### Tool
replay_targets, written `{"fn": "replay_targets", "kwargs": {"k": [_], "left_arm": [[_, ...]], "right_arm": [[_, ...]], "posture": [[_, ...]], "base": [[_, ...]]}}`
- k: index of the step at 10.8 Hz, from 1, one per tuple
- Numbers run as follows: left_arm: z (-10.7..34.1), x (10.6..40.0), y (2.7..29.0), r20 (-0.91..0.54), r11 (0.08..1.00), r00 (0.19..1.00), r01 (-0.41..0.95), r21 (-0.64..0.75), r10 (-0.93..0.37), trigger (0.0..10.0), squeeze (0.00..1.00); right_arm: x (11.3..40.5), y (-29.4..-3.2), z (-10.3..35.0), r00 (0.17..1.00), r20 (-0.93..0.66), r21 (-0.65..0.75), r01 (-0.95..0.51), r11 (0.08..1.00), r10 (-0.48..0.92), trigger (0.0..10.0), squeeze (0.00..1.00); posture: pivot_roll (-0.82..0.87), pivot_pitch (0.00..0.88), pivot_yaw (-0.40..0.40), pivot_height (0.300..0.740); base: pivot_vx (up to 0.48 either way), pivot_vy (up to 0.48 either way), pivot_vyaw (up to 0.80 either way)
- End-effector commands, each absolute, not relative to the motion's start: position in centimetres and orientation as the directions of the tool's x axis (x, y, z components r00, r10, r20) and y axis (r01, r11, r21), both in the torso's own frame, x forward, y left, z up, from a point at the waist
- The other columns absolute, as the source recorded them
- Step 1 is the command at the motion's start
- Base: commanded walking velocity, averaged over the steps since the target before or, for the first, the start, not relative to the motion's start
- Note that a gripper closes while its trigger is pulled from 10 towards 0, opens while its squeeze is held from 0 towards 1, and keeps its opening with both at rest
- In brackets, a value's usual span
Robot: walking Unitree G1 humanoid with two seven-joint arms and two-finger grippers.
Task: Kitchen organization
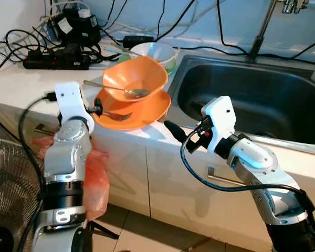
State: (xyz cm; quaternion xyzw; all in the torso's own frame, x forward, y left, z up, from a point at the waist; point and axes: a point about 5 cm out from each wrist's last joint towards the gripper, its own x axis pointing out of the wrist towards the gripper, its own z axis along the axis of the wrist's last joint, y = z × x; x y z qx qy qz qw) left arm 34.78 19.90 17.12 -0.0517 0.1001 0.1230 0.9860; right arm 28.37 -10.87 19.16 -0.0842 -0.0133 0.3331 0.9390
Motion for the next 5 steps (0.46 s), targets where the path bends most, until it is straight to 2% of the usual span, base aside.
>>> {"fn": "replay_targets", "kwargs": {"k": [1, 5], "left_arm": [[17.5, 35.1, 20.0, -0.209, 0.958, 0.946, -0.271, -0.097, 0.247, 10.0, 0.0], [16.7, 35.5, 21.5, -0.25, 0.923, 0.919, -0.351, -0.16, 0.306, 10.0, 0.0]], "right_arm": [[28.5, -11.1, 19.5, 0.78, -0.017, -0.18, -0.618, 0.766, 0.625, 10.0, 0.0], [28.4, -11.3, 19.5, 0.782, -0.024, -0.186, -0.616, 0.766, 0.623, 10.0, 0.0]], "posture": [[0.0, 0.0, 0.037, 0.74], [-0.01, 0.0, 0.03, 0.74]], "base": [[0.0, 0.0, 0.0], [0.0, 0.0, 0.0]]}}
